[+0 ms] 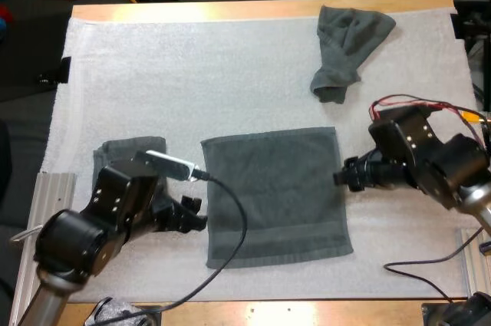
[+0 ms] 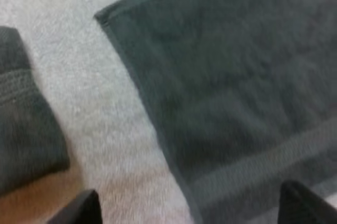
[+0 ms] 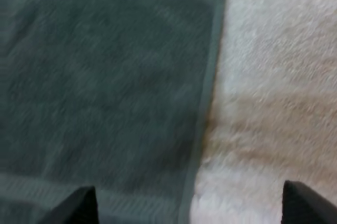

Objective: Pick towel from pile, fold and stack

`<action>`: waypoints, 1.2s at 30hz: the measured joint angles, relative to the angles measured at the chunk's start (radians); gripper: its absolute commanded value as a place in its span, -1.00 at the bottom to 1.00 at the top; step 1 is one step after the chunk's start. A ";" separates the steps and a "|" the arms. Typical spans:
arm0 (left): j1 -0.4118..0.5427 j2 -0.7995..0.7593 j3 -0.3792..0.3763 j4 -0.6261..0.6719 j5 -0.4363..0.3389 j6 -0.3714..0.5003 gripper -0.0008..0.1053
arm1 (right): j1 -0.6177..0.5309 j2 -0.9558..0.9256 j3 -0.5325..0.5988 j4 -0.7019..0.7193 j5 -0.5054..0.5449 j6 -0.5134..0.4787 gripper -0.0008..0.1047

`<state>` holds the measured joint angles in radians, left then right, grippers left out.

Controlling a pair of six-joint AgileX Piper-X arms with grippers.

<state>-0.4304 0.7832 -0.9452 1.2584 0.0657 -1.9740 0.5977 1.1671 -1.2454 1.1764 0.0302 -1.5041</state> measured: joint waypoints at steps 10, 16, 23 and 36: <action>0.000 -0.100 0.000 0.157 0.107 -0.016 0.25 | 0.121 -0.117 0.034 0.088 -0.002 0.130 0.29; 0.000 -0.134 0.000 0.215 0.139 -0.033 0.25 | 0.179 -0.231 0.179 0.099 -0.002 0.239 0.29; 0.000 -0.170 0.000 0.267 0.150 -0.045 0.25 | 0.199 -0.344 0.327 0.100 -0.004 0.333 0.29; 0.000 -0.219 0.100 0.283 0.247 -0.084 0.25 | 0.199 -0.386 0.512 -0.099 -0.094 0.410 0.29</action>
<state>-0.4304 0.5639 -0.8454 1.5410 0.3124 -2.0583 0.7963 0.7810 -0.7331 1.0771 -0.0641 -1.0943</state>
